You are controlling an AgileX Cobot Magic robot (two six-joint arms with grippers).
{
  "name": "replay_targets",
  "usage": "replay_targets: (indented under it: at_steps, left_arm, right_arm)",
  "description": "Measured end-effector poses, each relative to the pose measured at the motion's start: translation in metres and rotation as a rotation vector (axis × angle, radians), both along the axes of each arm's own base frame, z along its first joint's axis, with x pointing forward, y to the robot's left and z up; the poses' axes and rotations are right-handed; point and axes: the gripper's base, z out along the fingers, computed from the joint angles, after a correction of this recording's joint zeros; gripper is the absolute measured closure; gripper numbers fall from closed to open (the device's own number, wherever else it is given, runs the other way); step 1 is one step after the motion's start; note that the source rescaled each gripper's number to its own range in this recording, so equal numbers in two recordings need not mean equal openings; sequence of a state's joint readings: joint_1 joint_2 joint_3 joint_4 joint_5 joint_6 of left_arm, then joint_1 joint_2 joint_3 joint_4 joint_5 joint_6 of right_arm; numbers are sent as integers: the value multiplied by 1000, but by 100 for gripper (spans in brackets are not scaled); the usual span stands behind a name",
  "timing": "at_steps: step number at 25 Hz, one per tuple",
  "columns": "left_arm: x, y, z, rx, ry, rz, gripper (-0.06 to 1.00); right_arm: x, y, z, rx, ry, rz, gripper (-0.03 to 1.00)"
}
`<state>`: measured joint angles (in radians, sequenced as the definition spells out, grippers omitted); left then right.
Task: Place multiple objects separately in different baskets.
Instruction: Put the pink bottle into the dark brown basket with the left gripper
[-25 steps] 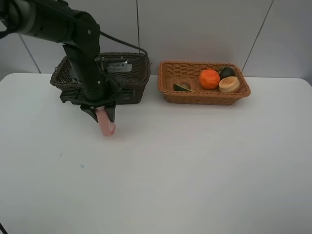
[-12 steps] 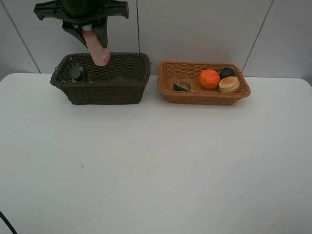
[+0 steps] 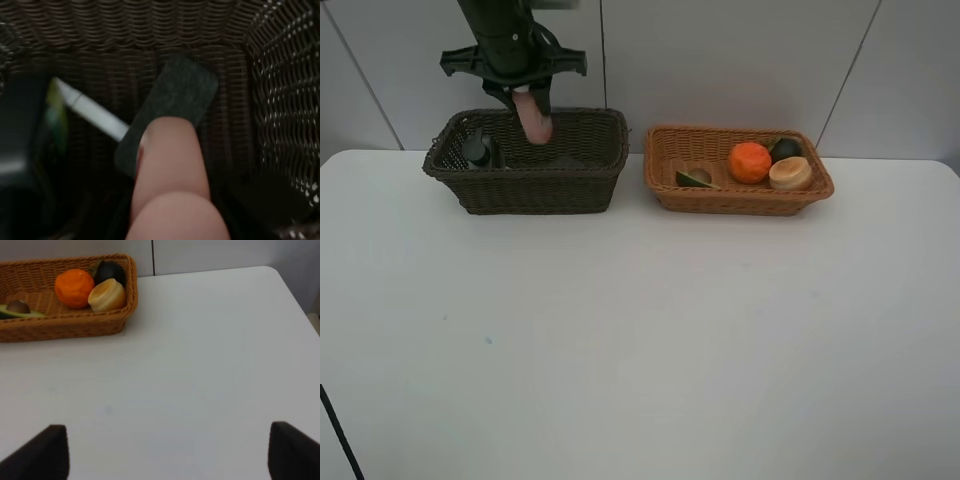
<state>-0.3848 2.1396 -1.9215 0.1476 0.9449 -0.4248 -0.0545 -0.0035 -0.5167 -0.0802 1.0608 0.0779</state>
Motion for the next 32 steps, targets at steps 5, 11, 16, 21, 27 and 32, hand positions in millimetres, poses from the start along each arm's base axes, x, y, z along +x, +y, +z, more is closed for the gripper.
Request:
replay_targets:
  at_steps: [5, 11, 16, 21, 27, 32]
  left_arm:
    - [14, -5, -34, -7, 3, -16, 92]
    - [20, -8, -65, 8, 38, -24, 92]
    - [21, -8, -64, 15, 26, -49, 92]
    - [22, -8, -64, 25, 24, -67, 92]
    - [21, -8, -64, 24, 26, -64, 27]
    - [20, -7, -64, 27, 45, -59, -5]
  right_arm:
    - [0, 0, 0, 0, 0, 0, -3]
    - [0, 0, 0, 0, 0, 0, -3]
    - [0, 0, 0, 0, 0, 0, -3]
    - [0, 0, 0, 0, 0, 0, -3]
    - [0, 0, 0, 0, 0, 0, -3]
    - [0, 0, 0, 0, 0, 0, -3]
